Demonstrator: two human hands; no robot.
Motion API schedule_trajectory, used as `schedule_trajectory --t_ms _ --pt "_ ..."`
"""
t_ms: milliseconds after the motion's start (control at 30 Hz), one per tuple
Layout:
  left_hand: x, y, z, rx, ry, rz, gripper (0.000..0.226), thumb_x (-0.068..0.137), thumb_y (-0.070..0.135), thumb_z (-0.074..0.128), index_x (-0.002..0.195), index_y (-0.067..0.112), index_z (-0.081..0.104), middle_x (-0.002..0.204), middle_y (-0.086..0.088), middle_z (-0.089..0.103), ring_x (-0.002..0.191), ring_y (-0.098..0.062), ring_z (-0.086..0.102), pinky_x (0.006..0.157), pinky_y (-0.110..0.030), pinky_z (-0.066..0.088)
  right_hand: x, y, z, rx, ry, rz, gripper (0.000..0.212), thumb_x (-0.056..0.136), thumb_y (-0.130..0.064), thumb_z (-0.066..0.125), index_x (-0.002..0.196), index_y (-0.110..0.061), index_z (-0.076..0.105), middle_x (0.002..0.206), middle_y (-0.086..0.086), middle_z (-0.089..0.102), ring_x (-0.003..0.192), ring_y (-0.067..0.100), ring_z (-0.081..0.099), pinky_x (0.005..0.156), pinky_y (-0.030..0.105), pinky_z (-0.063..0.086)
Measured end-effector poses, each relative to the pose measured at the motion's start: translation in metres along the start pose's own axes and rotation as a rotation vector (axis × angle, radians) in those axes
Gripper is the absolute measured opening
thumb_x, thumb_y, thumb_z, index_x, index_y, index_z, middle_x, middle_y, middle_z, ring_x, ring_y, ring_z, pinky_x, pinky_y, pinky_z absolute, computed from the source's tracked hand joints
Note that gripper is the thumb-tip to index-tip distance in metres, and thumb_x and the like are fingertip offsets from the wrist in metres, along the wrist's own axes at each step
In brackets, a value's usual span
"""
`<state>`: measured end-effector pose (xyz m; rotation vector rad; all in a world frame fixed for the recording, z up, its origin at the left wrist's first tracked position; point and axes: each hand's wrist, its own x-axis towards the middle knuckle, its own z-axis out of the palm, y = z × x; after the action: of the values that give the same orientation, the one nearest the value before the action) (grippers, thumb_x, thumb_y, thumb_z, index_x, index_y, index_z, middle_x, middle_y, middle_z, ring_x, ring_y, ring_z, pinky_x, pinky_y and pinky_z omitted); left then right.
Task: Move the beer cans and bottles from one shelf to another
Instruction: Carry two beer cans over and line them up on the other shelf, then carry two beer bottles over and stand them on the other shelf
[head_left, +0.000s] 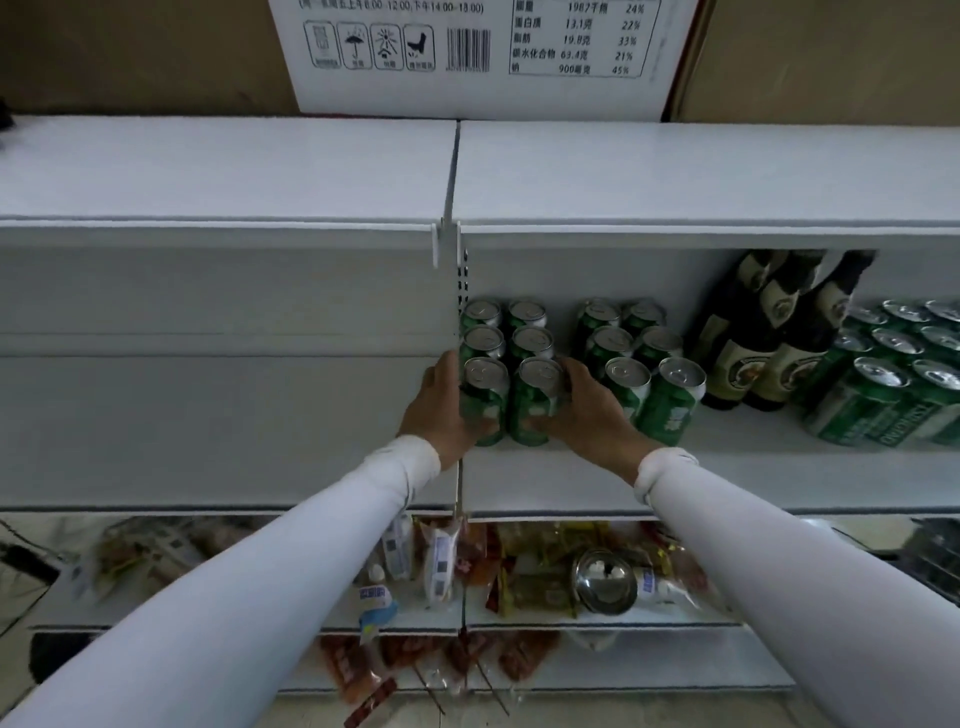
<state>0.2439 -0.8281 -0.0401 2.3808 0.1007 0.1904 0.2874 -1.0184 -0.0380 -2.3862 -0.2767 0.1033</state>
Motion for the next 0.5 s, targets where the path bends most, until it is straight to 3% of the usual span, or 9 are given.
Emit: schedule_trajectory --t_ms 100,167,267,500 --pt "-0.032 0.002 -0.008 0.063 0.001 -0.046 0.086 0.077 0.035 0.075 0.145 0.016 0.025 0.142 -0.011 0.037 0.124 -0.028 0.047 0.100 -0.031 0.040 -0.017 0.000 -0.009 -0.041 -0.009 -0.079 0.080 0.065 -0.053 0.081 0.133 -0.030 0.046 0.127 -0.008 0.058 0.113 0.017 0.058 0.093 0.036 0.049" --pt "-0.054 0.002 -0.014 0.148 -0.081 -0.078 0.081 0.078 0.041 0.074 0.143 0.017 0.033 0.143 -0.009 0.039 0.124 -0.026 0.048 0.103 -0.030 0.041 -0.026 0.003 -0.015 -0.110 -0.049 -0.132 0.074 0.064 -0.064 0.074 0.127 -0.034 0.049 0.124 -0.008 0.059 0.114 0.017 0.059 0.089 0.034 0.050" --pt "-0.088 0.009 -0.033 0.240 -0.175 -0.096 0.074 0.080 0.043 0.071 0.141 0.017 0.039 0.144 -0.005 0.041 0.128 -0.022 0.046 0.104 -0.028 0.038 -0.050 -0.012 -0.028 -0.166 -0.100 -0.236 0.072 0.078 -0.047 0.075 0.140 -0.025 0.045 0.137 0.003 0.053 0.125 0.024 0.050 0.095 0.034 0.044" --pt "-0.159 0.011 -0.102 0.397 -0.097 -0.163 0.074 0.081 0.044 0.070 0.142 0.014 0.039 0.143 -0.005 0.047 0.129 -0.019 0.047 0.105 -0.029 0.038 -0.076 -0.080 -0.017 -0.228 -0.265 -0.391 0.073 0.082 -0.046 0.074 0.141 -0.014 0.046 0.143 0.005 0.052 0.127 0.023 0.051 0.101 0.031 0.042"
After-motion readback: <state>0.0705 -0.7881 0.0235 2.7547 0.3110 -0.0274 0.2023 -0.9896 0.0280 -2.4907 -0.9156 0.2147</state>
